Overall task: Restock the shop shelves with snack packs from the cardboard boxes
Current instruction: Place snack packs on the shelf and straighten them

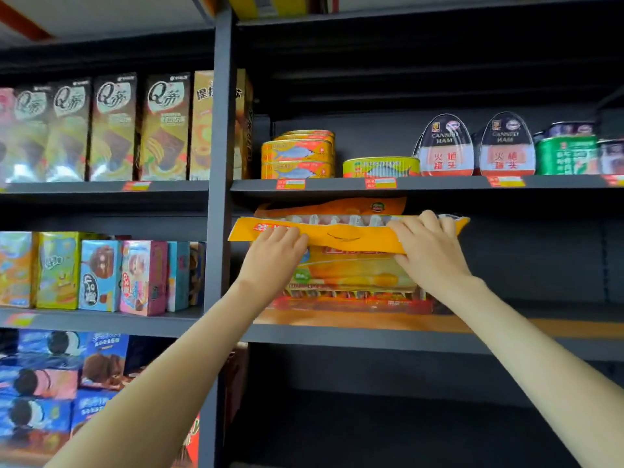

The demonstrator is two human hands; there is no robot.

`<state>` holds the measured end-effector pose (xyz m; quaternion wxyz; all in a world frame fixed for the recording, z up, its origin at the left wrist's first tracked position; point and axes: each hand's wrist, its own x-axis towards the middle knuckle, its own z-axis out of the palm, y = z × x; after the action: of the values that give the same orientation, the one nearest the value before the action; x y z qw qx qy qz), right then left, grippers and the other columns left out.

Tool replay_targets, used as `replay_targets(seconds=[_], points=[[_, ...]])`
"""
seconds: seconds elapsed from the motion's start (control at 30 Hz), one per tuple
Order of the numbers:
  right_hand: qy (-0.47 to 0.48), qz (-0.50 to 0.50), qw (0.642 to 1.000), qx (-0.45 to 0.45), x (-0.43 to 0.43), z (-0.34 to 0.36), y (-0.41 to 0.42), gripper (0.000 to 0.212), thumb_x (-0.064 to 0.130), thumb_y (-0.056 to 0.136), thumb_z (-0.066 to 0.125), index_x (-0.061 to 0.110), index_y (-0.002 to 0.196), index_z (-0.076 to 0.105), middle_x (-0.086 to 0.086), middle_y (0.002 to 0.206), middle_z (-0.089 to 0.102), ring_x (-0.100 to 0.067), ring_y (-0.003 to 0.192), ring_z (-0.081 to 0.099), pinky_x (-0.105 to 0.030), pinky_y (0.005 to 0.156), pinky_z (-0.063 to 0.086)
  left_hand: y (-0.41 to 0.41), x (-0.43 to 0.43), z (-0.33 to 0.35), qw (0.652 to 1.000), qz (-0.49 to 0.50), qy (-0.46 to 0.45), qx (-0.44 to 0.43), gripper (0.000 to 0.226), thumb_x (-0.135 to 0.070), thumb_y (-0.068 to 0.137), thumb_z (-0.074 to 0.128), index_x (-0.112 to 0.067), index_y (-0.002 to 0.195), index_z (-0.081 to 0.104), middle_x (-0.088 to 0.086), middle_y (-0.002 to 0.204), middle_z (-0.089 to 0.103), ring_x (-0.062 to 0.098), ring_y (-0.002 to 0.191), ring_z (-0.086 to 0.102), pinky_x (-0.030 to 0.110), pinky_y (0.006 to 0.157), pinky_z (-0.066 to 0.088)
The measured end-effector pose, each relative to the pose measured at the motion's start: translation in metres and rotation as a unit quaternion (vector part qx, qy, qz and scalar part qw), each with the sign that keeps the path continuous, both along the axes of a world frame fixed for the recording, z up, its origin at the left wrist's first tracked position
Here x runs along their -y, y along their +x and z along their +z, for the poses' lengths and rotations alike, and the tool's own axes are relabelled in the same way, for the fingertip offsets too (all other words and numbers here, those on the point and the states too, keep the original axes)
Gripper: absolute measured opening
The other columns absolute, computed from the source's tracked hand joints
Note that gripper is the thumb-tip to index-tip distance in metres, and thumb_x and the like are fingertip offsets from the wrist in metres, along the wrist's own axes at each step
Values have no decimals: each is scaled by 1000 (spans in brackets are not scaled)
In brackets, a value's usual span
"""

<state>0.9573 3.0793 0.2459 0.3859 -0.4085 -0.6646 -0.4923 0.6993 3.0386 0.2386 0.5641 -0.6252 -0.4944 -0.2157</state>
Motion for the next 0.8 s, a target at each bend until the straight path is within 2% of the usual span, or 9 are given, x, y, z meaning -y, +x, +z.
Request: replay_targets(seconds=[0.07,0.13,0.2,0.3,0.4,0.47,0.53,0.67,0.8], points=[[11,-34,999,2,-17,5,-3,55,23,66,86,11,115,64,-9,110,67,-34,100,55,-45,84,27,0,-6,9,1000,-8,-4,-2,39,-6,62,82,-11,96,63,6,93,64,26,86,62,34,74,50],[11,-74,997,-12,-31,9,-5,56,30,73,82,11,122,61,-12,123,62,-35,115,52,-50,95,24,2,-18,15,999,-2,-35,11,34,-8,81,68,-12,113,56,6,112,59,25,105,57,33,87,44],[-28,-99,992,-74,-42,10,-4,64,38,83,71,13,137,49,-15,143,45,-35,133,37,-56,107,17,2,-36,17,996,-2,-77,44,37,-12,95,49,-14,132,42,5,132,47,24,122,45,33,99,37],[-126,-122,968,-182,-56,8,1,79,43,90,61,20,152,18,-14,159,10,-31,146,6,-61,112,10,-4,-61,16,989,-12,-129,76,66,-32,99,48,-14,152,14,8,157,21,25,144,22,39,115,21],[-219,-23,948,-229,-70,5,5,89,43,91,60,27,153,-1,-8,159,-16,-27,145,-18,-66,112,15,-14,-79,11,980,-4,-181,87,97,-56,92,51,-16,153,-13,6,162,-6,23,149,-4,43,121,2],[-296,40,932,-207,-74,5,9,110,46,82,71,28,152,-13,-5,156,-27,-24,143,-26,-59,114,8,-16,-91,3,984,24,-161,70,115,-69,83,52,-14,147,-27,8,160,-18,25,148,-14,44,118,-10],[-349,44,923,-156,-73,0,14,132,46,69,82,30,148,-23,-2,152,-36,-21,141,-32,-50,115,1,-16,-99,-6,988,42,-136,62,125,-76,78,51,-12,137,-38,10,157,-27,28,146,-20,44,113,-17],[-324,40,936,-131,-72,-7,20,136,36,66,87,33,148,-20,0,155,-26,-18,142,-24,-50,116,11,-14,-107,-10,988,45,-120,88,132,-74,77,55,-12,122,-52,10,153,-33,31,145,-21,47,114,-15],[-232,-3,969,-81,-73,-7,8,132,48,61,86,27,151,-8,-7,157,-2,-20,140,-8,-49,114,22,-19,-99,-15,991,68,-70,86,121,-49,91,56,-12,123,-56,15,142,-43,34,142,-25,52,111,-19]])
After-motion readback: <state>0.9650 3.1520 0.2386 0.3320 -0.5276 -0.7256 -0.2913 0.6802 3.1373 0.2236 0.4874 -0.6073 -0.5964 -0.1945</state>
